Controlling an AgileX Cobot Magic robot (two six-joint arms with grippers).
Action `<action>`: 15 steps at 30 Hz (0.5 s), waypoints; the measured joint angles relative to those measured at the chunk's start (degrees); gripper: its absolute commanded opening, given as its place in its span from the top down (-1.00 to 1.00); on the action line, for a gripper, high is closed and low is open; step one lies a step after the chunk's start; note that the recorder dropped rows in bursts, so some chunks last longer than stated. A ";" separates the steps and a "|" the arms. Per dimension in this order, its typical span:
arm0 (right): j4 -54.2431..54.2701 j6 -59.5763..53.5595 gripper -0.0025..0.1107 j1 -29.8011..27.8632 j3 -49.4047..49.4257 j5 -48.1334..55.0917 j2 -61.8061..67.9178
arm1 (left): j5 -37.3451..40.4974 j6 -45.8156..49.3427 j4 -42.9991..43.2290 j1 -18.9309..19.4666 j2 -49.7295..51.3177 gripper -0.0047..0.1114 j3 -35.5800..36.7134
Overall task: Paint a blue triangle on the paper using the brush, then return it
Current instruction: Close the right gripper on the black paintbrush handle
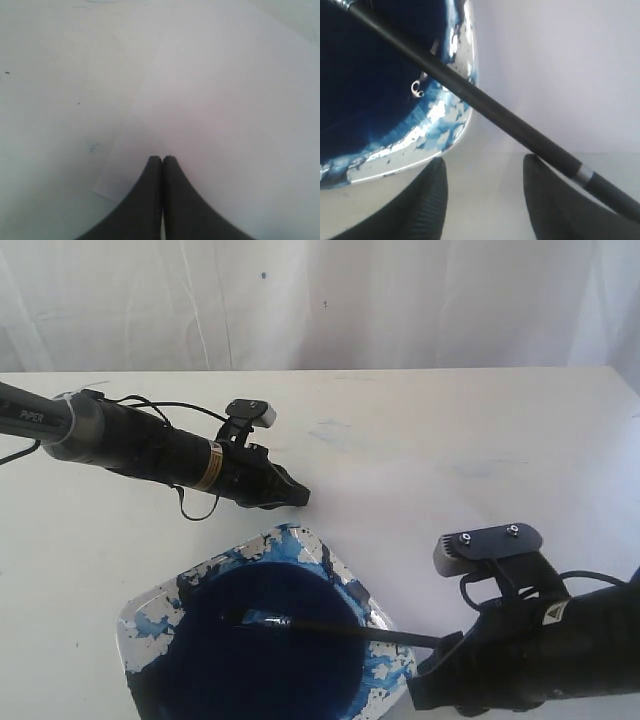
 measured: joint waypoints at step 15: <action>-0.53 -0.10 0.17 0.00 -0.65 -13.97 -0.29 | 0.00 0.00 0.00 0.00 0.00 0.92 0.00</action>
